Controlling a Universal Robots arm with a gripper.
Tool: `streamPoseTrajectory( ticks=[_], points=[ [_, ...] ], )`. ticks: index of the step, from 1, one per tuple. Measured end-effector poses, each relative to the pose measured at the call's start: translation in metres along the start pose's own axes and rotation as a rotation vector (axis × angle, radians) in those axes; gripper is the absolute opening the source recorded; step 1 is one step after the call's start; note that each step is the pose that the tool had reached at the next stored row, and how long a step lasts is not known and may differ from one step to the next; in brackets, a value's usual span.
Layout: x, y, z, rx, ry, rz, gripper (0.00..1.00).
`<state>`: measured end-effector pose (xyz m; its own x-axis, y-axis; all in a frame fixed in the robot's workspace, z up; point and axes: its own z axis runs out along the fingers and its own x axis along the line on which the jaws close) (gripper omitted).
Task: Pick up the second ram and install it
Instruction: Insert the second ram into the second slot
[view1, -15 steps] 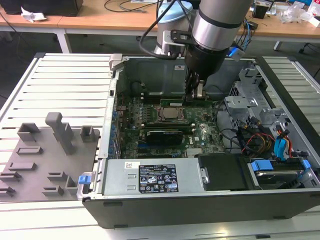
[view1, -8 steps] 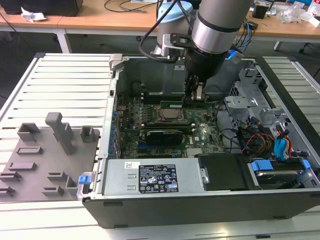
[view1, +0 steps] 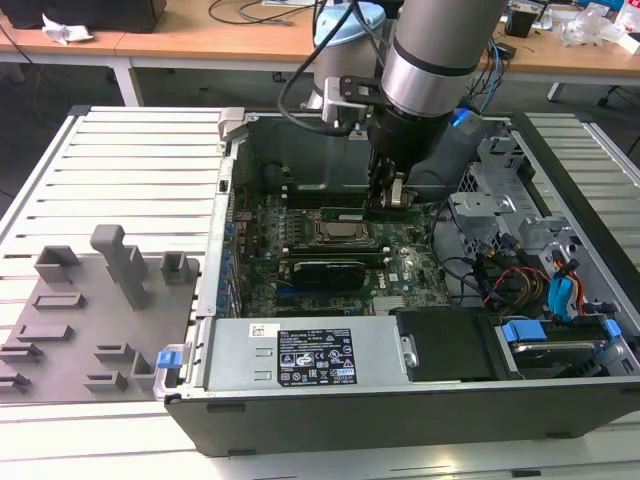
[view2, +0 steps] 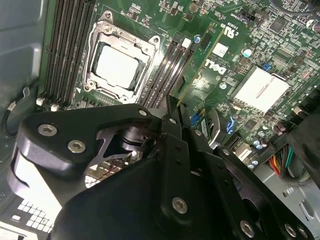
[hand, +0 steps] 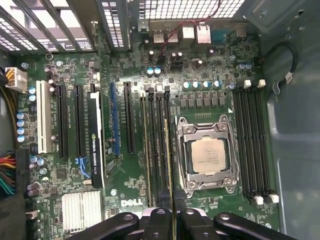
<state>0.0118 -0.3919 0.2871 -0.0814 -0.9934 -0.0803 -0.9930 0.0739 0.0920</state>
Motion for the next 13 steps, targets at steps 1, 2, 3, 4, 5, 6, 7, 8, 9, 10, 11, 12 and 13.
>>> streamPoseTrajectory(
  ticks=[1,2,3,4,5,6,7,8,9,10,11,12,13],
  points=[
    [0.0005,-0.0006,0.0068,0.0,0.0,0.0,0.14],
    [0.0007,-0.0009,0.0093,0.0,0.0,0.0,0.14],
    [0.0008,-0.001,0.0106,0.0001,0.0,0.0,0.14],
    [0.001,-0.0011,0.0119,0.0,0.0,0.0,0.14],
    [0.001,-0.0009,0.0127,0.0,0.0,0.0,0.14],
    [0.0011,-0.0005,0.0135,0.0001,0.0,0.0,0.14],
    [0.0015,0.0031,0.015,0.0,0.0002,0.0,0.14],
    [0.0022,0.0104,0.0162,0.0001,0.0001,0.0,0.14],
    [0.0025,0.0141,0.0168,0.0001,0.0001,0.0,0.14],
    [0.0027,0.016,0.0171,0.0001,0.0,0.0,0.14],
    [0.0029,0.0181,0.0175,0.0002,0.0001,0.0,0.14],
    [0.0029,0.0184,0.0178,0.0002,0.0002,0.0,0.14],
    [0.003,0.0184,0.018,0.0001,0.0002,0.0,0.14]
  ],
)
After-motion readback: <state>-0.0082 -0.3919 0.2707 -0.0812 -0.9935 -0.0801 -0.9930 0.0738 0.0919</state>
